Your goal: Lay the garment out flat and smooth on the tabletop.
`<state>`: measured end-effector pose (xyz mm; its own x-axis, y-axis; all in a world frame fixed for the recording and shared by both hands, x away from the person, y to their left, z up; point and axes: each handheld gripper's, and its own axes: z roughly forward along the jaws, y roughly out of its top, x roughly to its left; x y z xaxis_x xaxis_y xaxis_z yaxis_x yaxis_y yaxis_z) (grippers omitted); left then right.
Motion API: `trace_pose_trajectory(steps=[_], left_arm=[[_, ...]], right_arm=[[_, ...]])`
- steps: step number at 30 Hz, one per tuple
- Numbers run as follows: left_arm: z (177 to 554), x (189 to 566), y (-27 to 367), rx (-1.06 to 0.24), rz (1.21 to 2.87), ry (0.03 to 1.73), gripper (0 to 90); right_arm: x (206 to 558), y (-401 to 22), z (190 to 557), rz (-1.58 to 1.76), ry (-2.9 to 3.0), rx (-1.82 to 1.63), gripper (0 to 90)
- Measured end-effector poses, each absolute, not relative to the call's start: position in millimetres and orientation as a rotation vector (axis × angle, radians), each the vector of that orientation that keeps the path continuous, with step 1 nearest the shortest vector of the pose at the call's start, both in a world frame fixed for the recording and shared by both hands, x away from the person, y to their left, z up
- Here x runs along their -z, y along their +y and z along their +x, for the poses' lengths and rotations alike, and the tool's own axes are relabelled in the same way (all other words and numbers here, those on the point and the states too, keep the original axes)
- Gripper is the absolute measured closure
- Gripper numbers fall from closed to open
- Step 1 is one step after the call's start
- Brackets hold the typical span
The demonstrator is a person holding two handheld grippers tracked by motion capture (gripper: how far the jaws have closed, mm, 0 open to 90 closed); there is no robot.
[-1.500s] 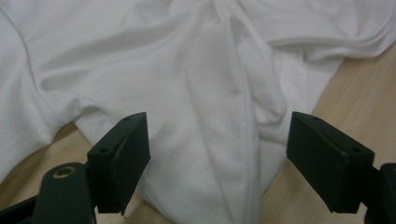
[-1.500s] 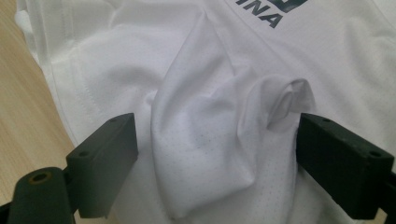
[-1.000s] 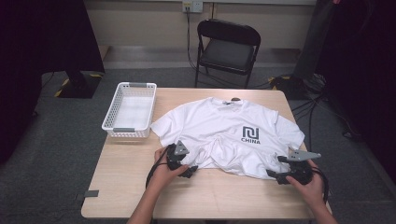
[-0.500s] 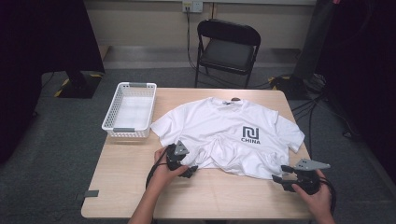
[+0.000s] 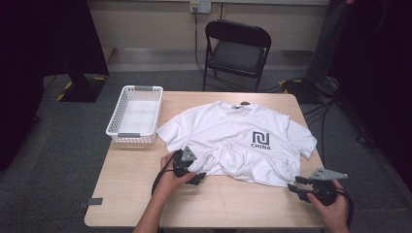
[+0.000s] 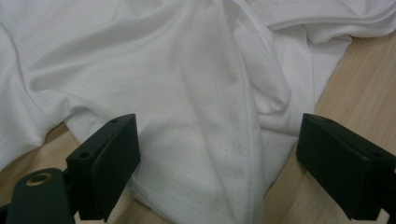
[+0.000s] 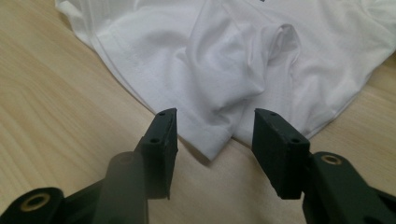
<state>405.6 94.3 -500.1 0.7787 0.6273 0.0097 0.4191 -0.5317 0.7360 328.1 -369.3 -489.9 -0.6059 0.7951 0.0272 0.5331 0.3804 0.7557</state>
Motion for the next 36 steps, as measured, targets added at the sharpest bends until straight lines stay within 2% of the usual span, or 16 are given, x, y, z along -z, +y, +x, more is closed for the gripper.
trace_pose_trajectory(steps=[8, 13, 19, 36], left_arm=[[406, 500, 94, -0.351, 2.211, 0.771, 12.8], [406, 500, 95, -0.35, 2.211, 0.77, 12.7], [406, 500, 95, -0.349, 2.211, 0.768, 12.7], [406, 500, 95, -0.346, 2.212, 0.765, 12.6]], right_arm=[[488, -373, 324, 1.139, 2.338, -1.119, 65.4], [491, -369, 323, 1.146, 2.339, -1.05, 65.1], [492, -371, 322, 1.137, 2.361, -1.049, 88.6], [491, -384, 291, 1.083, 2.459, -1.112, 90.0]])
